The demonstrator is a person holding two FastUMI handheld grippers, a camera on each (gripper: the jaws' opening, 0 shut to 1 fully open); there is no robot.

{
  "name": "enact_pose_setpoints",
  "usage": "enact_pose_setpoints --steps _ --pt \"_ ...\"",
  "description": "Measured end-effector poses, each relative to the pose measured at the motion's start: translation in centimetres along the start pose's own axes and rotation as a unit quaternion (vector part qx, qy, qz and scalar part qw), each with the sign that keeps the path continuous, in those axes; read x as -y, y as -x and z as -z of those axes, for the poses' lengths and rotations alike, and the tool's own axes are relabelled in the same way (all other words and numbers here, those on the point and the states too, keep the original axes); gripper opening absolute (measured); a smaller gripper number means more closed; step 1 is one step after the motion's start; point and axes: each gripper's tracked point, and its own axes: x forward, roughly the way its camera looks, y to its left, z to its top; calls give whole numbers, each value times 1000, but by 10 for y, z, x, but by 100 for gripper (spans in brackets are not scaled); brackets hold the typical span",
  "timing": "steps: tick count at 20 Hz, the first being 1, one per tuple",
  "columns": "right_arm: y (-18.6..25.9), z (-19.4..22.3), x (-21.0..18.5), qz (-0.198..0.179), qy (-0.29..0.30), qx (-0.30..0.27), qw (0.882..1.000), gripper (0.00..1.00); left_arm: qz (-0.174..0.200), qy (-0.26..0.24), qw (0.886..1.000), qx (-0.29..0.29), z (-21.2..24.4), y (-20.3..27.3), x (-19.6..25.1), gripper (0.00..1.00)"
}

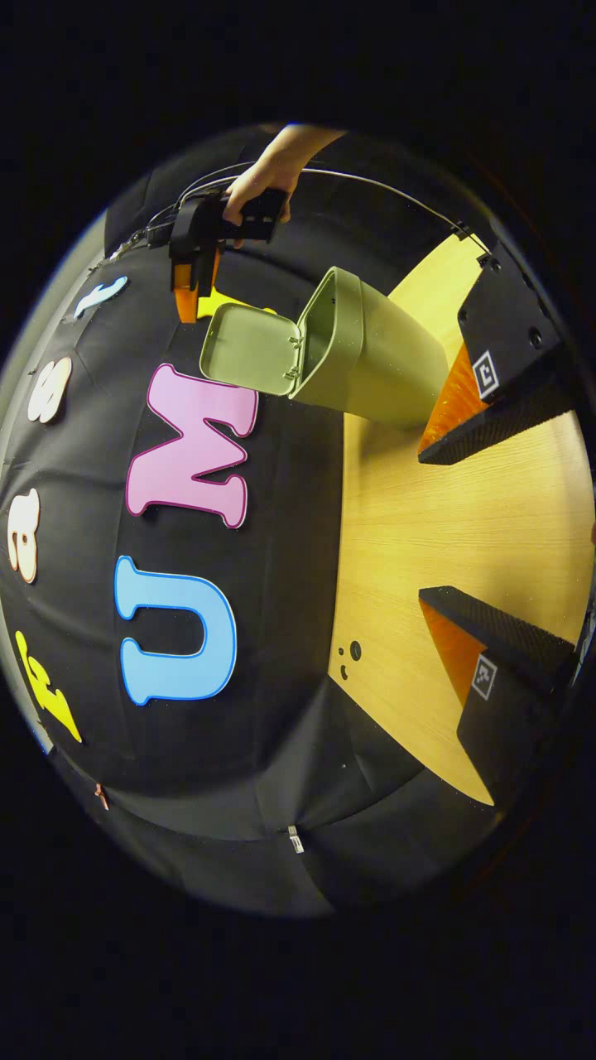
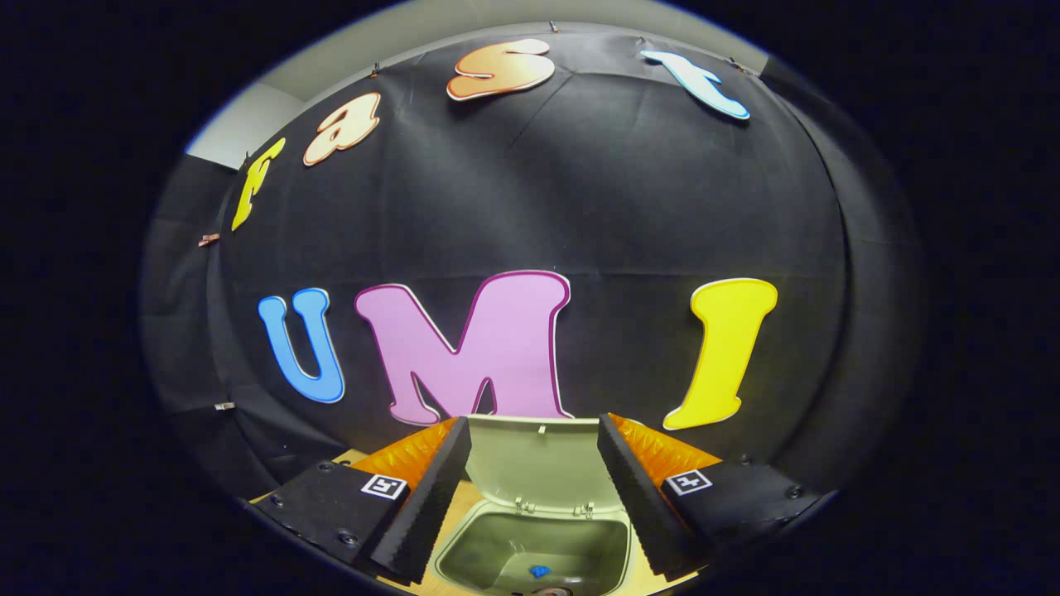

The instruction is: Press the lid of the desktop garbage bin to open it, pick up the crumpled paper on the desktop and throw it into the bin, then pick up the pop can on the desktop and drop it into the bin, and finally close the garbage bin lid.

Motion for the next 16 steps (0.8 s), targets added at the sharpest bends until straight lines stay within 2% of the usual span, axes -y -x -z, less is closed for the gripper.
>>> enact_pose_setpoints --steps 7,8,9,14,16 --pt "-39 -10 12 27 6 46 999 97 -8 -12 1000 1 1 11 -1 96" --pt "-46 -10 15 30 8 50 998 96 -8 -12 1000 0 3 11 -1 99" --pt "-51 -9 17 34 8 51 998 96 -9 -12 1000 -3 5 11 0 96" --pt "-68 17 21 36 3 9 999 97 -10 -13 1000 -10 5 6 2 96" --pt "-62 18 20 33 26 7 999 97 -9 -10 1000 -7 1 3 2 96"
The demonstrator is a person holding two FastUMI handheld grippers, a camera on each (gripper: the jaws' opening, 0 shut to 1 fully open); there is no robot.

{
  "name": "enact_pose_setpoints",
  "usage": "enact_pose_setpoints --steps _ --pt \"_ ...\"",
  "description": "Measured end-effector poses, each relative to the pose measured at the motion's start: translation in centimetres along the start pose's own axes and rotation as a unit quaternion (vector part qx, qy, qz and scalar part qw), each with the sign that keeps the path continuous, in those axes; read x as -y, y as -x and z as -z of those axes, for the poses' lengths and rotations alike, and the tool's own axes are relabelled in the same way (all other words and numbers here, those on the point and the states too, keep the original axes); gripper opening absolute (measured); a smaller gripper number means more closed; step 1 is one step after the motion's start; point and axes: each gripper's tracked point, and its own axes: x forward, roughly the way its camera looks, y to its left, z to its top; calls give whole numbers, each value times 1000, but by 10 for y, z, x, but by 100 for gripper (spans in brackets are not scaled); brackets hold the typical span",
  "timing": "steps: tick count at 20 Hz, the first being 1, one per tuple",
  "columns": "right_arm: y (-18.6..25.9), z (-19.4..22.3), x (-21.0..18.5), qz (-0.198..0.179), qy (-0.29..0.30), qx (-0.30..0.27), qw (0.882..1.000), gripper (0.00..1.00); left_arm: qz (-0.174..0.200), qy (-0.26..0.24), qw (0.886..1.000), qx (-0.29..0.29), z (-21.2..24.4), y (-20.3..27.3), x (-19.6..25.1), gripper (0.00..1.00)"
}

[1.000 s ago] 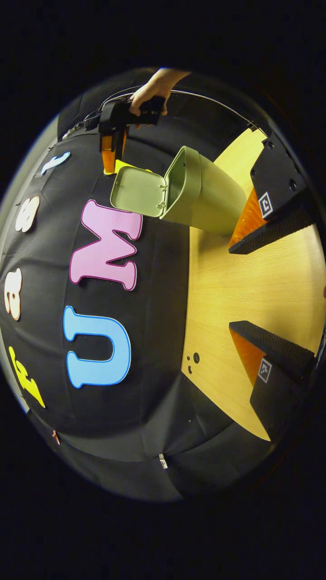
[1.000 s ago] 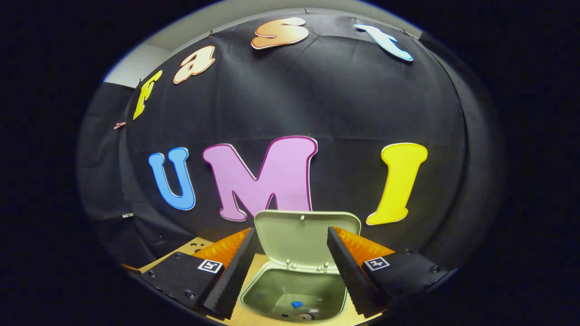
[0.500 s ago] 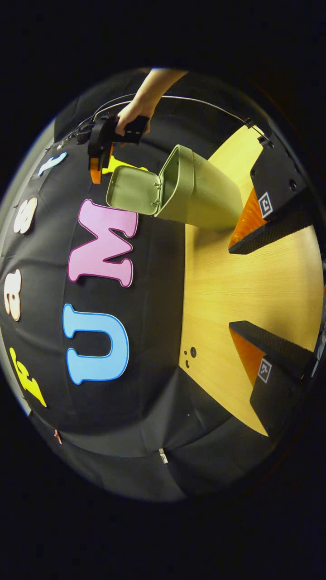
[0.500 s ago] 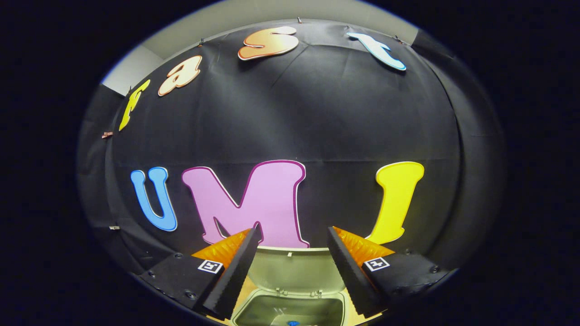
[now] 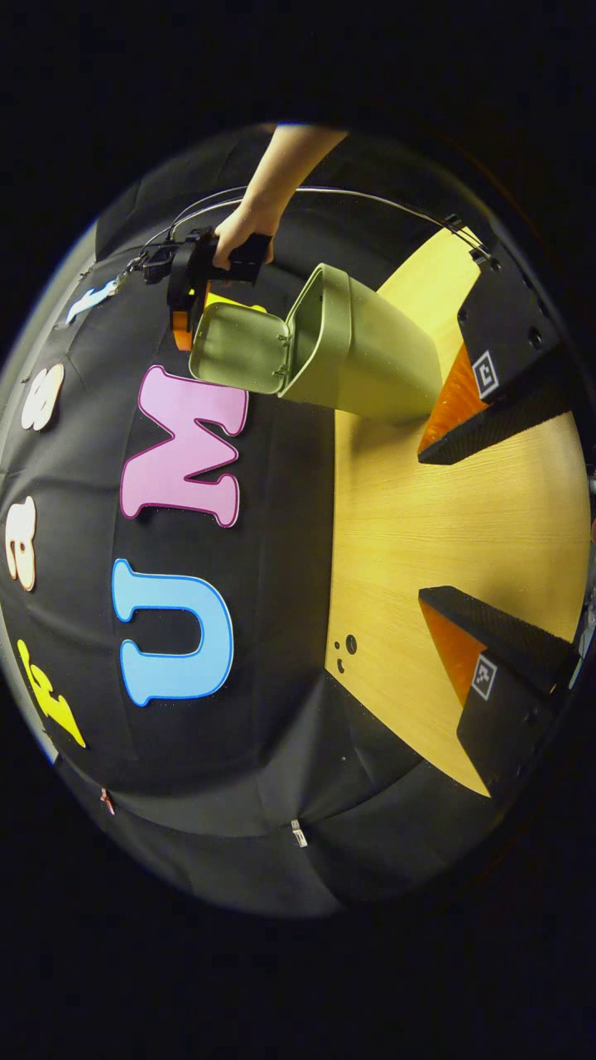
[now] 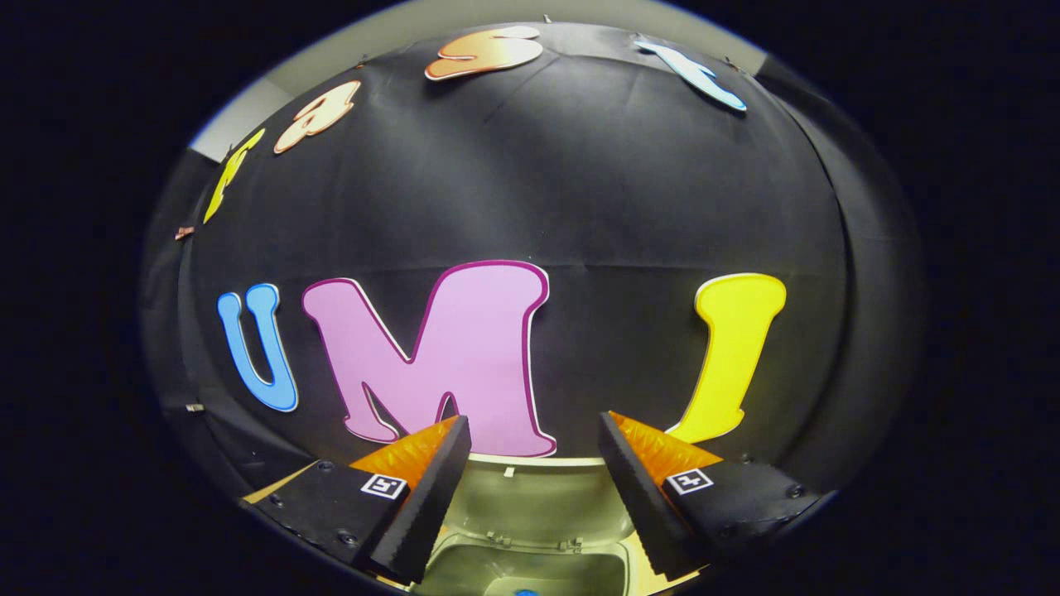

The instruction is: Press the lid of the desktop garbage bin to open it, pick up the crumpled paper on the desktop and throw it into the bin, then pick up the pop can on the desktop and drop it into the bin, and finally close the garbage bin lid.

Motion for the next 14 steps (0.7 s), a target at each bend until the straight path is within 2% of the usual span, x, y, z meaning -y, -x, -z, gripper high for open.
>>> enact_pose_setpoints --steps 3,7,14 --pt "16 2 -5 -9 17 -11 1000 97 4 1 1000 4 -5 -5 1 96" --pt "41 12 -8 -22 -4 -38 999 96 12 5 1000 7 -6 -8 4 96" --pt "82 41 -17 -37 -5 -77 996 97 23 9 1000 9 -5 -11 7 96"
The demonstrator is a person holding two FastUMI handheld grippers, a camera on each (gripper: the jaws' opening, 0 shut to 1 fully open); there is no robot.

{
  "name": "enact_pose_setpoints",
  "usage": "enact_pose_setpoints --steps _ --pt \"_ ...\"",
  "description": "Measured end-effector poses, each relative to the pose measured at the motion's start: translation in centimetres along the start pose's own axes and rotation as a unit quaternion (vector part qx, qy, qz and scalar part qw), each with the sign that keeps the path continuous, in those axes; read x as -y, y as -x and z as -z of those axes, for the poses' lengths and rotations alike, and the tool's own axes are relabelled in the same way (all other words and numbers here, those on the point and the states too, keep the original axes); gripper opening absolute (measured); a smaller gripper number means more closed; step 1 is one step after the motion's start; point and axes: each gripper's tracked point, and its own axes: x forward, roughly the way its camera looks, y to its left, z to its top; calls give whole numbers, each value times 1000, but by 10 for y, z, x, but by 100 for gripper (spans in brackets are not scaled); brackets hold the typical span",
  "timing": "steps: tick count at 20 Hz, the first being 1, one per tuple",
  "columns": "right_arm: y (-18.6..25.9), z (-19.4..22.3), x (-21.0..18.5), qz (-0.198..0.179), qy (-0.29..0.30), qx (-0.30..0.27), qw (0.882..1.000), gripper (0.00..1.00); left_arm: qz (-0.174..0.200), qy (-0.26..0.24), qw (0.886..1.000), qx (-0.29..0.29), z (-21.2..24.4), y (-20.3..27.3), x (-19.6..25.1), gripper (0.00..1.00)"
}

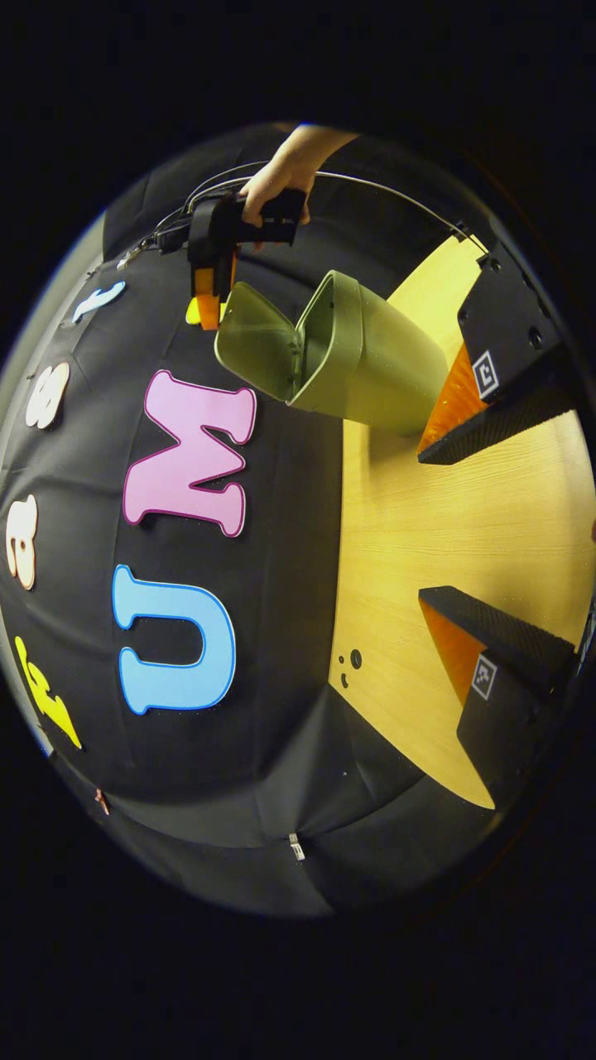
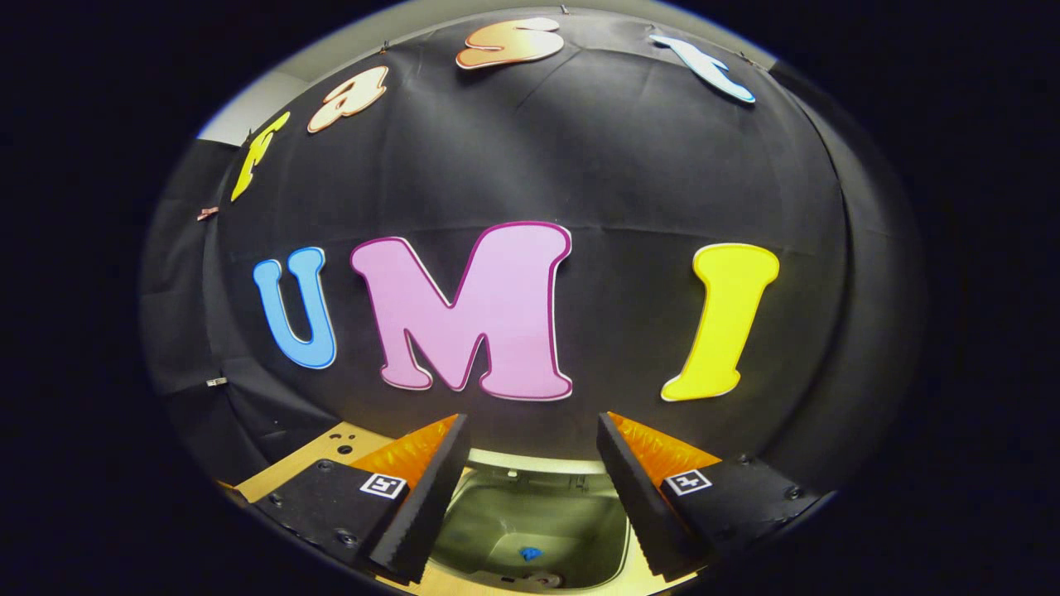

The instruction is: Press the lid of the desktop garbage bin to open it, pick up the crumpled paper on the desktop and throw it into the bin, then pick up the pop can on the desktop and drop it into the bin, and finally close the garbage bin lid.

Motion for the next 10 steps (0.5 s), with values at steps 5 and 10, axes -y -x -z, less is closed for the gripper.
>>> enact_pose_setpoints --steps 5,10 --pt "14 45 -10 -12 1 -46 999 97 5 0 1000 1 -1 0 2 96" --pt "24 83 -18 -17 9 -80 997 97 6 -2 1000 -2 2 0 -1 96"
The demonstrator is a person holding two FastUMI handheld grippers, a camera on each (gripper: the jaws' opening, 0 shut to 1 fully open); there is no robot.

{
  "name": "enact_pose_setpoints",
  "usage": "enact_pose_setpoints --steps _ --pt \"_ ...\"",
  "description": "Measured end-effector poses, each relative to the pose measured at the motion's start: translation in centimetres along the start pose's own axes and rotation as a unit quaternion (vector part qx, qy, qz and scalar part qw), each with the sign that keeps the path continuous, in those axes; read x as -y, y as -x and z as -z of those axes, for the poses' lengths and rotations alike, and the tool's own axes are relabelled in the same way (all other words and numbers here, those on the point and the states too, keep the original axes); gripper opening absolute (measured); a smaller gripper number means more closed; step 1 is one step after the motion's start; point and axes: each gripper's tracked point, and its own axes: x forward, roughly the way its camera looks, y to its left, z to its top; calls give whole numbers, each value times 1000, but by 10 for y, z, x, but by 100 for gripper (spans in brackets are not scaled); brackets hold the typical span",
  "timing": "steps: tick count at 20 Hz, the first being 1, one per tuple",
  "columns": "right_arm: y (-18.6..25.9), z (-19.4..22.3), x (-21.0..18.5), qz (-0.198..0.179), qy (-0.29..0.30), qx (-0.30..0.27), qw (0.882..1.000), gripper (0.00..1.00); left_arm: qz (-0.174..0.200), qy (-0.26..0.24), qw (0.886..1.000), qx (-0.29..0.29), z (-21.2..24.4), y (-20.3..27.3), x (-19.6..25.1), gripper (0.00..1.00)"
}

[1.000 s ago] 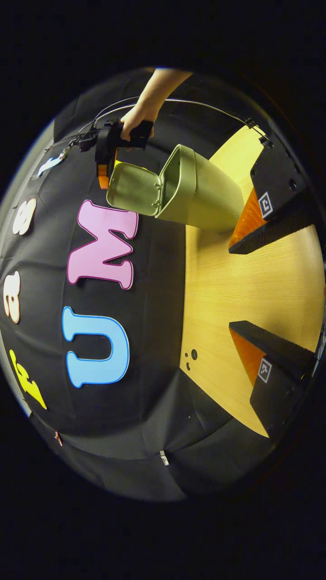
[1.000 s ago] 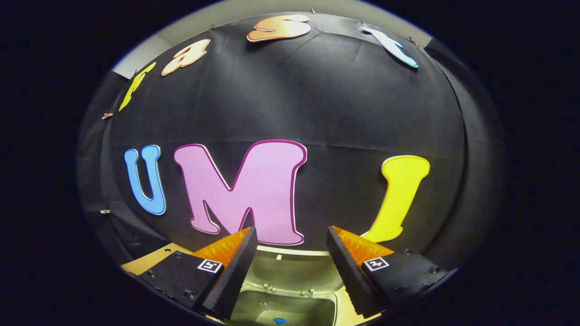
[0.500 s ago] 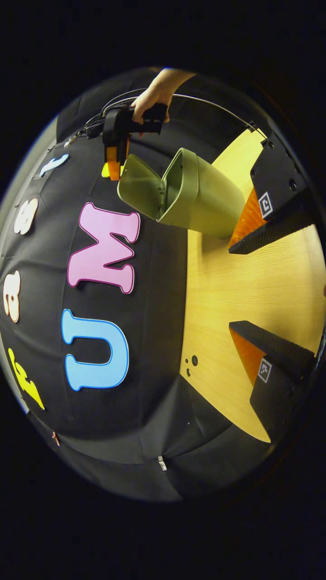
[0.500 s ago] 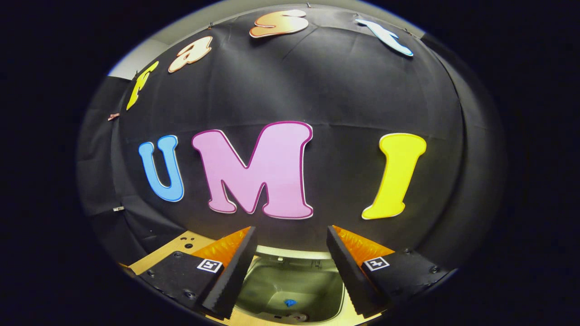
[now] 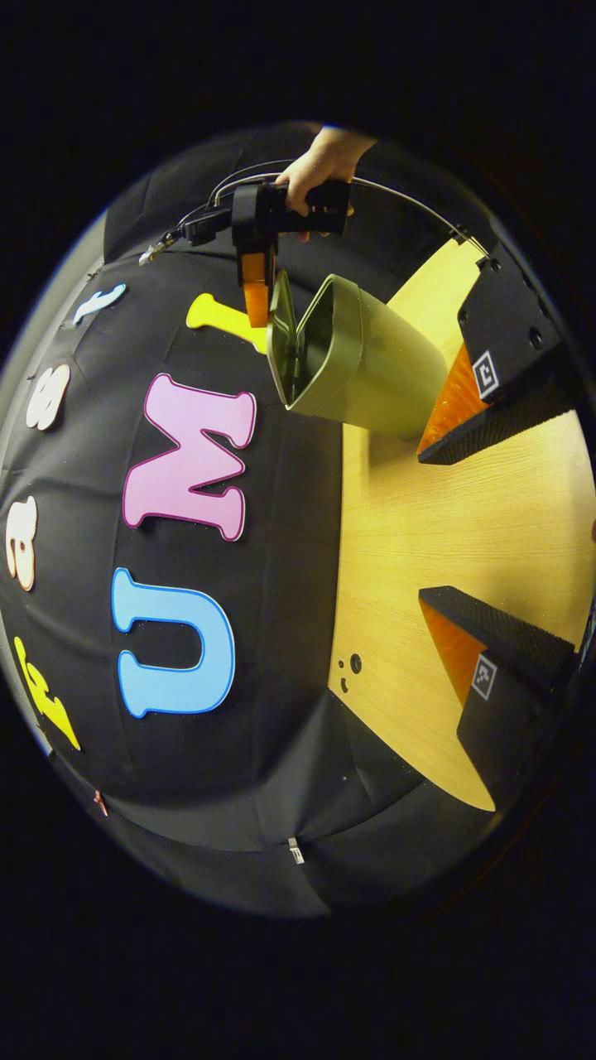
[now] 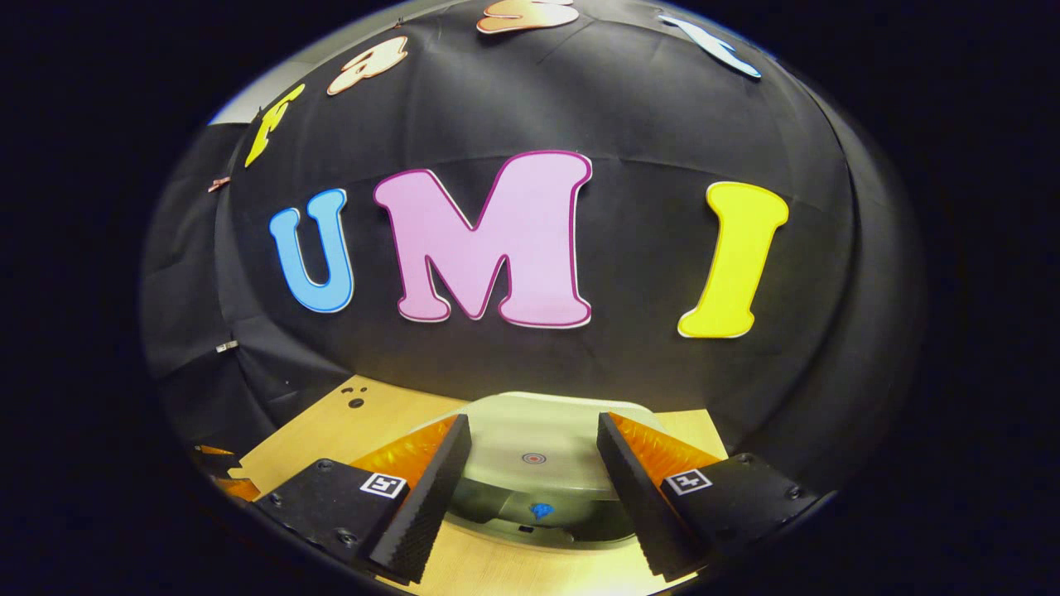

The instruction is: Press the lid of the desktop garbage bin to open it, pick up the crumpled paper on the desktop and throw it into the bin, then pick up the pop can on the desktop and drop it into the bin, and finally close the garbage bin lid.

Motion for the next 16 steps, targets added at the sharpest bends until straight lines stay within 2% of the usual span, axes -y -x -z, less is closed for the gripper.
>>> enact_pose_setpoints --steps 3,4,12,13,16 --pt "1 17 -2 0 -1 -15 1000 97 -2 2 1000 -2 1 1 -2 99" --pt "1 23 -2 0 0 -19 1000 97 -2 2 1000 -3 2 0 -3 96" --pt "1 58 -6 0 7 -43 999 97 -2 0 1000 -6 2 -1 -2 96" --pt "1 60 -6 1 7 -43 999 97 -1 -1 1000 -6 2 -1 -2 99" --pt "0 67 -7 2 8 -52 999 97 0 -2 1000 -8 2 -3 -2 96"
